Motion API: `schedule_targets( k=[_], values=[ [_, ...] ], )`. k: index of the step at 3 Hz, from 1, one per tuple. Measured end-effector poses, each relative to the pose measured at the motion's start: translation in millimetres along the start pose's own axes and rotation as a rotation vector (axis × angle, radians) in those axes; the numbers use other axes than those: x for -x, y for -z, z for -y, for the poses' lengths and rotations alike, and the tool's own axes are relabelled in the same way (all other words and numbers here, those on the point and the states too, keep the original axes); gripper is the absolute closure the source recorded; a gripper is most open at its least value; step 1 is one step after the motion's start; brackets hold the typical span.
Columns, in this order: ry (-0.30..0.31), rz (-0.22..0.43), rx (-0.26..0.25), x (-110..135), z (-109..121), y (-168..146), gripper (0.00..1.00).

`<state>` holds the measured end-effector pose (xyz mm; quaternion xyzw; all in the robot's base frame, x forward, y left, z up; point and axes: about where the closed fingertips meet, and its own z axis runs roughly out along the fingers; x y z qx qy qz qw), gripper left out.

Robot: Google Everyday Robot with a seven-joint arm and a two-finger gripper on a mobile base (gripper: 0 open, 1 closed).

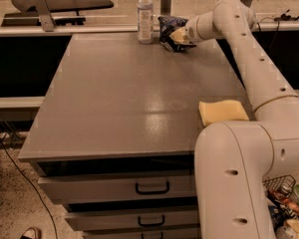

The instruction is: Move blue chip bag near blue plastic bottle

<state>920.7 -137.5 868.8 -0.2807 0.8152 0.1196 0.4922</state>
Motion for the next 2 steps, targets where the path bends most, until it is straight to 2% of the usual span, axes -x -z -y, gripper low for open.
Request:
schedule_targets(
  k=[2],
  values=[
    [-0.008, -0.013, 0.016, -0.2, -5.7, 0.1, 0.06]
  ],
)
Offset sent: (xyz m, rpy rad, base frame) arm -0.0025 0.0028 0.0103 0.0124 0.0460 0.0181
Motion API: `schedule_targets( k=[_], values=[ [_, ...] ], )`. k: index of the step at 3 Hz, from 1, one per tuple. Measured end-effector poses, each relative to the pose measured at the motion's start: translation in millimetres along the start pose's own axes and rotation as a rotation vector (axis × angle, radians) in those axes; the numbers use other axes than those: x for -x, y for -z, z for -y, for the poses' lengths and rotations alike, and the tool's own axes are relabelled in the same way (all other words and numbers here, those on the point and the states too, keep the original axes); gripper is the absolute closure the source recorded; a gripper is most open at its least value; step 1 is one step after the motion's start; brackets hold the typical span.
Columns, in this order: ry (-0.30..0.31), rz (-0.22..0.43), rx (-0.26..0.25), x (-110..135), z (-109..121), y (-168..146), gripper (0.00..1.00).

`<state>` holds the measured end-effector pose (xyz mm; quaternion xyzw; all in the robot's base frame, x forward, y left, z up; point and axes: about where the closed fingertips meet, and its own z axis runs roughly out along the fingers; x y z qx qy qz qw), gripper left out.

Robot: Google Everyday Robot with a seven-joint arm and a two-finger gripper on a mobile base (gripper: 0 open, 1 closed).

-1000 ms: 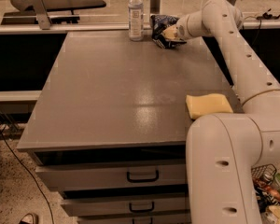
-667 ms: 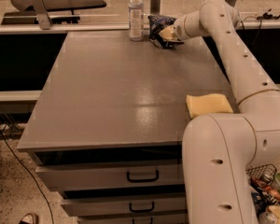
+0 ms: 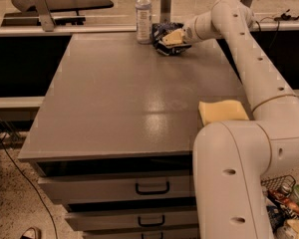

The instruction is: Move blue chip bag near blue plastic bottle

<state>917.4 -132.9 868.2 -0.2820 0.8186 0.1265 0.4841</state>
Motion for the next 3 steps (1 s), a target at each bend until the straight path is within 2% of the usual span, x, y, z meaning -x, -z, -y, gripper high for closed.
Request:
schedule_targets(
  k=[1, 2, 3],
  values=[
    [-0.003, -0.009, 0.014, 2.9, -5.2, 4.6, 0.00],
    [0.020, -0.007, 0.013, 14.2, -7.9, 16.6, 0.00],
    [0.047, 0.007, -0.015, 28.7, -1.3, 38.8, 0.00]
  ],
)
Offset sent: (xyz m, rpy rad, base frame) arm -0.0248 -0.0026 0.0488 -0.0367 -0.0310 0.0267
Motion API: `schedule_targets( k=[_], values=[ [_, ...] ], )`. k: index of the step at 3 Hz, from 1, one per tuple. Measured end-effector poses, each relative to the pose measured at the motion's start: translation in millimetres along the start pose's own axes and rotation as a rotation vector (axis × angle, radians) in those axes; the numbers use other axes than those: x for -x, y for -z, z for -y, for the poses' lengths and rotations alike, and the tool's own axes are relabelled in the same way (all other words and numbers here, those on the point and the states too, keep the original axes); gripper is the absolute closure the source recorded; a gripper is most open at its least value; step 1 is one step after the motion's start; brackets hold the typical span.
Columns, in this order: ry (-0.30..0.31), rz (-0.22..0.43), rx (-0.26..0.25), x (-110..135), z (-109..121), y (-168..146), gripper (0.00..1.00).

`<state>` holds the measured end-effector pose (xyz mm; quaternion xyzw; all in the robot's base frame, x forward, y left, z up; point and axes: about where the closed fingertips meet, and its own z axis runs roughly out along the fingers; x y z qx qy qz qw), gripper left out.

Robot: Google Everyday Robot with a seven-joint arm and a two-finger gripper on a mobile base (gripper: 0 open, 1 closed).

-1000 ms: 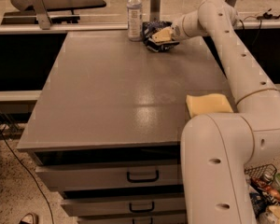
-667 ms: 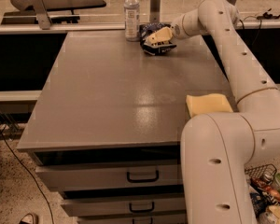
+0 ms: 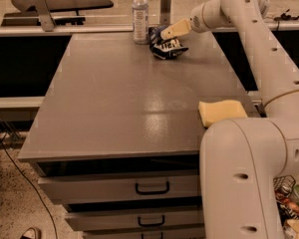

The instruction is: Move blue chip bag near blue plastic bottle

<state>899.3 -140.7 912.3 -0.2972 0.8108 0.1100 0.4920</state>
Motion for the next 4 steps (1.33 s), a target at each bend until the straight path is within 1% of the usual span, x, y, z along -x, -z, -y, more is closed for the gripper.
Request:
schedule_targets(
  k=[1, 2, 3, 4],
  values=[
    [0.047, 0.022, -0.016, 17.8, 4.7, 42.7, 0.00],
    [0.125, 0.020, 0.009, 34.4, -16.8, 92.3, 0.00],
    [0.214, 0.029, 0.116, 46.4, -71.6, 148.3, 0.00],
    [0.213, 0.028, 0.116, 46.0, -71.1, 147.2, 0.00]
  ],
)
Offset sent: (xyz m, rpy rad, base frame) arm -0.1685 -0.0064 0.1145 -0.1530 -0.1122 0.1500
